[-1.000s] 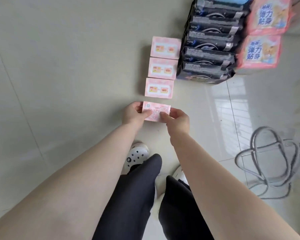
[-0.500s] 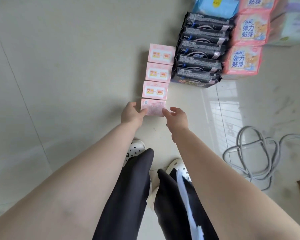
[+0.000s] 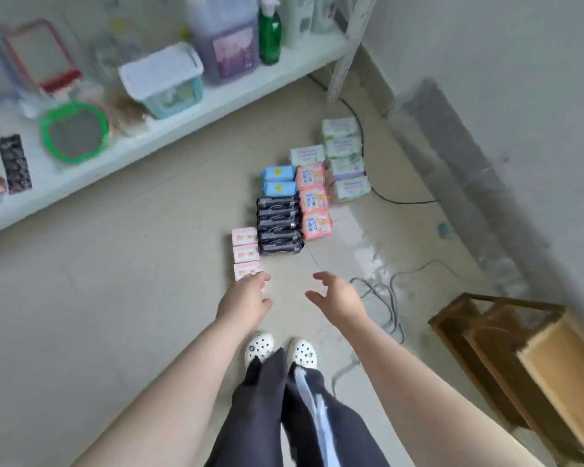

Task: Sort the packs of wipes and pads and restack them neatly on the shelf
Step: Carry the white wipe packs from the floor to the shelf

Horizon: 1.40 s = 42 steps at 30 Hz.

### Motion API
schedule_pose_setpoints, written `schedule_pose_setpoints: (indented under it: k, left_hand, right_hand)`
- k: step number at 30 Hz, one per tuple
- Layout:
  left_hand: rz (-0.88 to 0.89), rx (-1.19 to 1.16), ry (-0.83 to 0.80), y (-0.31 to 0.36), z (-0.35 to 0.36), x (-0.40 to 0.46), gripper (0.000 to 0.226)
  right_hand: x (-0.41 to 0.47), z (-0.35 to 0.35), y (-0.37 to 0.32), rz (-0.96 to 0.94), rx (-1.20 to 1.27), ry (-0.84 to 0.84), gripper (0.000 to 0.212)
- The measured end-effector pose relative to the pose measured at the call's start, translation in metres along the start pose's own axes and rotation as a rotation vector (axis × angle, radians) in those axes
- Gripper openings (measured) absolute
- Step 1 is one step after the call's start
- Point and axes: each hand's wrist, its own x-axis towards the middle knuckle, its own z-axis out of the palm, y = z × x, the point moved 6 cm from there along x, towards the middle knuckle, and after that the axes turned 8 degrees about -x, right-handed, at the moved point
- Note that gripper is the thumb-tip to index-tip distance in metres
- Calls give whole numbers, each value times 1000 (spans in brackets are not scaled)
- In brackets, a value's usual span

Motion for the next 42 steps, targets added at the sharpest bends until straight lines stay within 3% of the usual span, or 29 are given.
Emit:
schedule_pose_setpoints:
  k: [6, 14, 21, 27, 36, 42]
  left_hand:
    - [264, 205, -6, 150, -54, -47, 49]
    - [378, 348, -11, 258, -35, -41, 49]
    - [267, 252, 3, 294, -7, -4, 52]
    - [204, 205, 3, 310, -11, 23, 50]
    - [-42, -120, 6, 350, -50, 109, 40]
    - [-193, -441, -14, 368, -26, 171, 42]
  right_hand:
    - [-87, -123, 24, 56, 33, 227, 51]
    - [-97, -221, 71, 43, 9, 330, 56]
    - [-59, -279, 107, 0, -138, 282, 59]
    - [-9, -321, 87, -55, -154, 235, 57]
    - [76, -393, 57, -87, -44, 201, 55]
    - [142, -431, 64, -87, 25, 143, 55]
